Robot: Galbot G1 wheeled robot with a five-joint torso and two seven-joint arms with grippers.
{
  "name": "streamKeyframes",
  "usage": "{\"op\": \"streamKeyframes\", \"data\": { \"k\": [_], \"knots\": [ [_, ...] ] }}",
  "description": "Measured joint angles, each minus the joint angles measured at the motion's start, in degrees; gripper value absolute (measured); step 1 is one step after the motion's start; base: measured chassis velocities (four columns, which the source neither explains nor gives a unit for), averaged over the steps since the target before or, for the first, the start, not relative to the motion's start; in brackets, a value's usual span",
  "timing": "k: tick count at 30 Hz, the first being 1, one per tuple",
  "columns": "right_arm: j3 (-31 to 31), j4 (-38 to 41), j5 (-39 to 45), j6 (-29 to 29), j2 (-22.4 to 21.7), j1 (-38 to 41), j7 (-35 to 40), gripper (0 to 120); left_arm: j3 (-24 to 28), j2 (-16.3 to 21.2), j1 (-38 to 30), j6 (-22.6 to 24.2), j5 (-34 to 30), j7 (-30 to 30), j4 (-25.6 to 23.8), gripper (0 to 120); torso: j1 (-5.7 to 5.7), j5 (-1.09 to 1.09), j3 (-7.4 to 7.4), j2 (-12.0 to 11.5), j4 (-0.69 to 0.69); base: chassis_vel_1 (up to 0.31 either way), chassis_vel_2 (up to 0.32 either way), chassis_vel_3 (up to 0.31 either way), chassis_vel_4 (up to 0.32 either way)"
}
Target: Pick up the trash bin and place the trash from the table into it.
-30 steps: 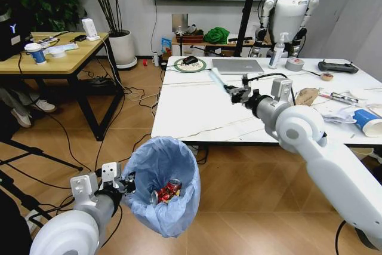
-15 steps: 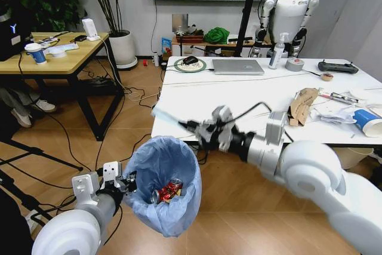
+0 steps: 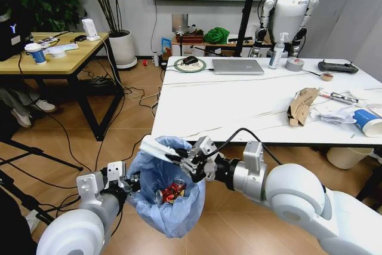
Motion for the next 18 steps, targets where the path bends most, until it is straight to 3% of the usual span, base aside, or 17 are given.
{"op": "streamKeyframes", "data": {
  "k": [9,13,14,18],
  "knots": [
    [-5.52,1.16,-5.42,0.04,-0.62,-2.94,0.91,63,1.19,-0.15,-0.43,0.0,0.07,-0.3,0.0,0,0.0,0.0,0.0,0.0,-0.01,0.0,0.0,0.0,0.0],
    [-6.96,1.37,-5.52,-0.32,-0.3,-2.23,2.1,70,1.46,-0.15,-0.58,0.0,0.1,-0.37,0.0,0,0.0,0.0,0.0,0.0,-0.01,0.0,0.0,0.0,0.0],
    [-7.15,1.4,-5.52,-0.4,-0.26,-2.11,2.27,79,1.5,-0.15,-0.62,0.0,0.1,-0.38,0.0,0,0.0,0.0,0.0,0.0,0.0,0.0,0.0,0.0,0.0],
    [-8.56,1.61,-5.44,-1.24,0.2,-0.96,3.47,94,1.71,-0.15,-0.8,0.0,0.11,-0.46,0.0,0,0.0,0.0,0.0,0.0,0.0,0.0,0.0,0.0,0.0]
  ]
}}
